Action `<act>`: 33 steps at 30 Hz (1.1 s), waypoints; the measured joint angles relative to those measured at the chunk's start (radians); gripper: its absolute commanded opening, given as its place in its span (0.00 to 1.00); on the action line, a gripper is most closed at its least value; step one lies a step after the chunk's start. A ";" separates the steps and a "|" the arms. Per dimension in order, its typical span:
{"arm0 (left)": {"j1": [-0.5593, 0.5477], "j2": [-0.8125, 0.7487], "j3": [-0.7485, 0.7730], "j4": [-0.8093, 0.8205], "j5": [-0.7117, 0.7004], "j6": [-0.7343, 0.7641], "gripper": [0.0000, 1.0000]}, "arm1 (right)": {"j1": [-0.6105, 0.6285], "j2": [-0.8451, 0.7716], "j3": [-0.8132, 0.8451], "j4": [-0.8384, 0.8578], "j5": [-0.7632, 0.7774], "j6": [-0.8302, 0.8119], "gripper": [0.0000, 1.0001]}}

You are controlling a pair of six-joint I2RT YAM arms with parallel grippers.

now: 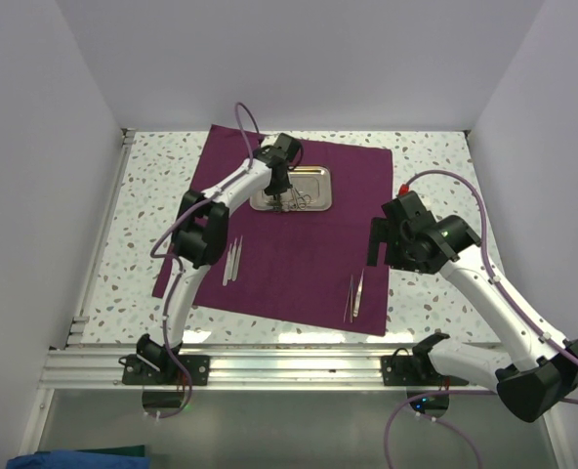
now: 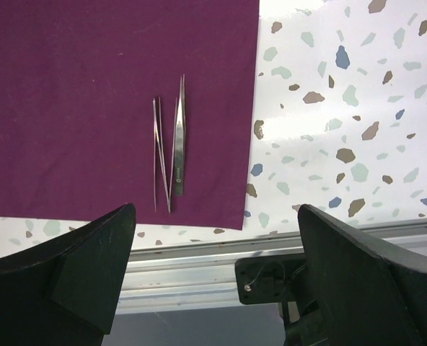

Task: Open and lay out the surgical kit
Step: Pick up the medical item from the container.

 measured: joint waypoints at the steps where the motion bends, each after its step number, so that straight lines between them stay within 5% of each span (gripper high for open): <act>1: -0.001 0.000 0.000 0.001 0.000 0.004 0.02 | 0.000 0.000 0.000 0.000 0.000 0.000 0.98; 21: -0.005 -0.025 0.029 0.023 0.072 0.157 0.00 | -0.004 -0.027 -0.010 0.005 0.024 -0.005 0.98; 33: -0.041 -0.396 -0.201 0.065 0.082 0.205 0.00 | -0.005 -0.034 -0.032 0.060 0.025 -0.012 0.98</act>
